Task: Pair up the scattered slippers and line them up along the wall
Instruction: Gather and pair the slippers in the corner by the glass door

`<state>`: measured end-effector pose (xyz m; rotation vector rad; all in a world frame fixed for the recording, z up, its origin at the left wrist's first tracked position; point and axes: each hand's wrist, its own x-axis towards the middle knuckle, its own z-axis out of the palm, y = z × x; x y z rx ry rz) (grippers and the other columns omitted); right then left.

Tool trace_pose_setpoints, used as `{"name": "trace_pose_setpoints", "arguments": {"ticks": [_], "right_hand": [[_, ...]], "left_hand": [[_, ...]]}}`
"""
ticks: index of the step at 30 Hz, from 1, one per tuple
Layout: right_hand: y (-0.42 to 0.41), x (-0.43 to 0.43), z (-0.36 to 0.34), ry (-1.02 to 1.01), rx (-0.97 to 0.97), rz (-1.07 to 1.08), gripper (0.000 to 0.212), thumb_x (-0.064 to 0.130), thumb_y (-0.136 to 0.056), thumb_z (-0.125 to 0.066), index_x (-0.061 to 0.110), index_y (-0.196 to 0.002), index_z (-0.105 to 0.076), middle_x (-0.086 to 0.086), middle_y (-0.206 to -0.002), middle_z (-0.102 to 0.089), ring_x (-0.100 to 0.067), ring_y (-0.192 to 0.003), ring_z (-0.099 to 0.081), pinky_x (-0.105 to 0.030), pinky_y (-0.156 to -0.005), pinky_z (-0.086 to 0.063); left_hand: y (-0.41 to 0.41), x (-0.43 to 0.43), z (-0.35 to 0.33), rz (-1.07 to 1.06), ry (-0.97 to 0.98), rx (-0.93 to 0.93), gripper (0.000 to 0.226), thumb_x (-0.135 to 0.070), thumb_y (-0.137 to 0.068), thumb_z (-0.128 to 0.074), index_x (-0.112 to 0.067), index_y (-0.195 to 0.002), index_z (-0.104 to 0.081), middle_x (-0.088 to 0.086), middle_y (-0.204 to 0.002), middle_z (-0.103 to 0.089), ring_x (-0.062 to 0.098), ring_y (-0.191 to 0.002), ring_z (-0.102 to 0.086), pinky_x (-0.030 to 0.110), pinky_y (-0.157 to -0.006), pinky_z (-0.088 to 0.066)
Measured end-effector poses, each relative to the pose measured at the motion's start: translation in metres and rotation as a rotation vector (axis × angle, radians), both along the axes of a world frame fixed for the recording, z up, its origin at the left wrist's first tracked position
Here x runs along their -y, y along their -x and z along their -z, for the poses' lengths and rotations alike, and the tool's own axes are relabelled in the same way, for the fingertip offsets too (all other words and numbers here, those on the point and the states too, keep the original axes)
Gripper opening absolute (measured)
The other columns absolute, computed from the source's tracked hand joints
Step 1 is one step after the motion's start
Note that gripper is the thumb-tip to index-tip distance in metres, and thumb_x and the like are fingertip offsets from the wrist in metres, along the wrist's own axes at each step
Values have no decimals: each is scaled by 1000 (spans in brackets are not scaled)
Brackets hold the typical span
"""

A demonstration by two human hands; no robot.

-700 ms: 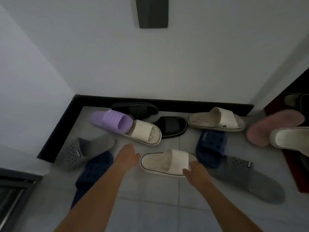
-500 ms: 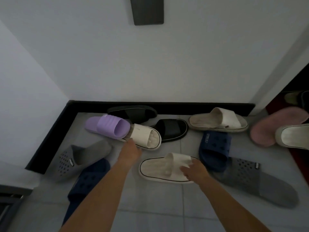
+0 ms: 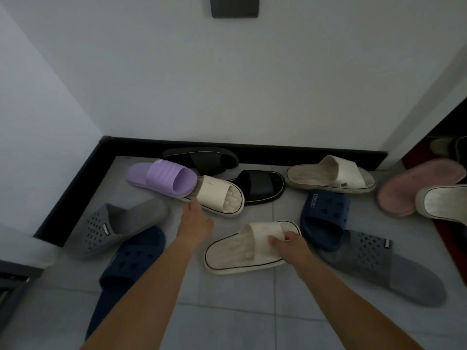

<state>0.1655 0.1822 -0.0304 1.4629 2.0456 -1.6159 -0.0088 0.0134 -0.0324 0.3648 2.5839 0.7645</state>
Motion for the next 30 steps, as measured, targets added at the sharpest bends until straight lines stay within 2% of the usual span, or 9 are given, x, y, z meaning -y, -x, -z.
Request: {"name": "trace_pose_setpoints", "arguments": {"ticks": [2, 6, 8, 10, 15, 20, 22, 25, 30], "right_hand": [[3, -2, -6, -24, -4, -70, 29, 31, -87, -63, 8, -103, -60, -5, -95, -60, -22, -91, -59, -35, -83, -48], [-12, -9, -7, -85, 31, -218, 29, 40, -85, -64, 13, -93, -59, -1, -88, -60, -16, -82, -58, -27, -69, -45], [-29, -13, -5, -128, 39, -226, 31, 43, -83, -65, 17, -73, -51, 2, -71, -52, -13, -67, -51, -26, -60, -38], [-44, -17, -3, -176, 48, -230, 40, 44, -83, -65, 18, -63, -43, 3, -63, -44, -12, -59, -44, -25, -57, -34], [-75, -23, -6, -179, 70, -302, 50, 49, -78, -68, 19, -57, -35, 4, -59, -37, -12, -56, -40, -26, -56, -31], [-92, -13, -14, -212, 77, -472, 39, 50, -76, -69, 20, -65, -47, 6, -67, -46, -12, -65, -49, -25, -58, -34], [-97, -7, -11, -198, 130, -567, 35, 46, -78, -70, 17, -96, -62, 2, -94, -60, -18, -94, -59, -26, -73, -42], [-103, 0, -8, -206, 245, -672, 77, 43, -81, -68, 14, -143, -35, -6, -147, -39, -21, -133, -39, -28, -104, -33], [-101, 9, -5, -297, 233, -678, 75, 36, -79, -71, 13, -141, -35, -8, -142, -43, -24, -128, -42, -29, -100, -36]], "left_hand": [[13, -3, 3, -41, -90, -20, 70, -13, -82, -63, -10, -141, -25, 9, -138, -38, 29, -123, -44, 39, -97, -41], [35, -14, 14, -76, -197, 88, 69, -14, -80, -69, -10, -139, -34, 6, -129, -50, 26, -117, -51, 39, -100, -44], [34, -19, 13, -65, -94, 72, 44, -19, -79, -70, -6, -118, -55, 13, -110, -61, 29, -99, -59, 35, -81, -49], [16, -24, 3, -35, -50, 35, 24, -26, -76, -73, -9, -86, -61, 7, -80, -61, 25, -76, -58, 29, -61, -40], [-88, -23, -12, -386, -435, 216, 38, -27, -79, -70, -12, -57, -45, 6, -55, -46, 21, -55, -43, 31, -57, -38], [-194, 2, -5, -521, -551, 475, 20, -9, -86, -57, -9, -66, -50, 7, -60, -50, 19, -56, -46, 29, -54, -41], [-211, 10, -1, -419, -507, 544, 17, -5, -86, -53, -13, -72, -56, 7, -68, -51, 17, -62, -46, 27, -59, -41], [-207, 17, 3, -245, -380, 471, 19, -2, -88, -53, -11, -98, -66, 5, -86, -59, 8, -66, -50, 10, -55, -40], [-184, 26, 13, -33, -161, 386, 29, -8, -85, -59, -8, -114, -61, 11, -108, -63, 26, -101, -60, 28, -86, -45]]}}
